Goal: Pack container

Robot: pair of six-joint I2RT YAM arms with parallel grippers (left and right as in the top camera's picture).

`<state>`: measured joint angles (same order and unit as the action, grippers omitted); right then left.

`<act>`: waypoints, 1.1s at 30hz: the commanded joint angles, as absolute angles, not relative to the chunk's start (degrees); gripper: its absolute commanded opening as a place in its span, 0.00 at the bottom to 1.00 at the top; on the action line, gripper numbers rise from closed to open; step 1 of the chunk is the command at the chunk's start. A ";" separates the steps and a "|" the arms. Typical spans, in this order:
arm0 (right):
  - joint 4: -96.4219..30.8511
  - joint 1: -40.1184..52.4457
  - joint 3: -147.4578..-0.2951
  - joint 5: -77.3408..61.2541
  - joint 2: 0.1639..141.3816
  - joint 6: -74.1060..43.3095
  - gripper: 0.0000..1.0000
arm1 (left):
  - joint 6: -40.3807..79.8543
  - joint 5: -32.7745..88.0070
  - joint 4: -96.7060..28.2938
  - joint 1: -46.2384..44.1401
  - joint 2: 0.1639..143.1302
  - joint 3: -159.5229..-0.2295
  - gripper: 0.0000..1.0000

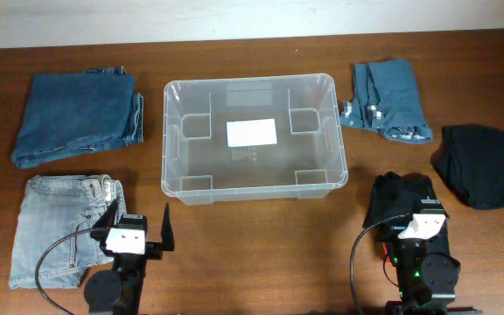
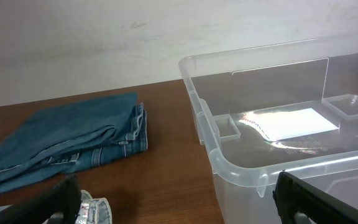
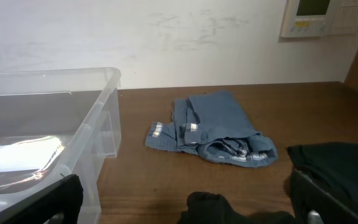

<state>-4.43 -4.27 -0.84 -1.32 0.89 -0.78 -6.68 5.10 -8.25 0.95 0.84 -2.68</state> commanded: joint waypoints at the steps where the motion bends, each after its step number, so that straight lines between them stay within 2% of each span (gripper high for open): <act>1: -4.47 -3.77 -0.32 -0.78 0.25 -0.43 0.98 | -7.62 4.71 -8.14 1.23 0.34 -2.28 0.99; 33: -3.79 -3.75 -0.32 -1.65 0.25 -0.45 0.98 | -7.62 4.69 -8.14 1.23 0.34 -2.28 0.99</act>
<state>-4.34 -4.27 -0.84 -1.32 0.89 -0.80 -6.68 5.10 -8.25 0.95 0.84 -2.68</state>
